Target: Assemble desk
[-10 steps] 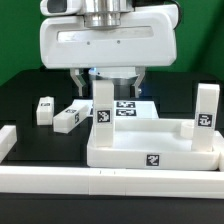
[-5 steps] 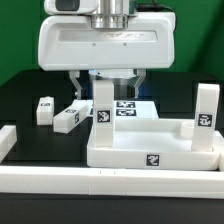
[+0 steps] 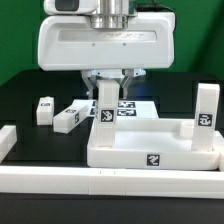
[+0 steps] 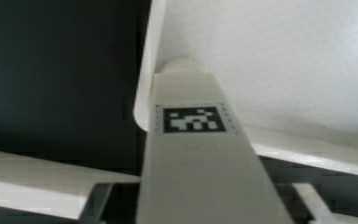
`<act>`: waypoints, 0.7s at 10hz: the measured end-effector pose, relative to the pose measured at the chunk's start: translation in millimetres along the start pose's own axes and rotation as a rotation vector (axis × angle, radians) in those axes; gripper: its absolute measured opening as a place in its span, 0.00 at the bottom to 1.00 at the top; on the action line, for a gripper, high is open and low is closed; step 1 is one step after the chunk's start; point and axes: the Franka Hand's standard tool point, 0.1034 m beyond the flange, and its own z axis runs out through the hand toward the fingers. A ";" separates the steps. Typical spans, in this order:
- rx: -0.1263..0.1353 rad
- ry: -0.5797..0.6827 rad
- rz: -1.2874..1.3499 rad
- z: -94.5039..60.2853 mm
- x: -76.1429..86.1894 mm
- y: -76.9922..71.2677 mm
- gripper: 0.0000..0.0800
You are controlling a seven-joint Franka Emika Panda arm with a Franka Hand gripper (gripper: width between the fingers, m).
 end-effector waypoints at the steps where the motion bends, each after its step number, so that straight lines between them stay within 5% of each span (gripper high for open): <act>1: 0.000 0.000 0.007 0.0 0.0 0.0 0.36; 7: 0.002 0.001 0.265 0.0 -0.3 1.1 0.36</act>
Offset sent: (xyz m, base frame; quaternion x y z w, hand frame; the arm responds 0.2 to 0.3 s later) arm 0.0000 0.0000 0.0000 0.0000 0.0000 0.1296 0.9916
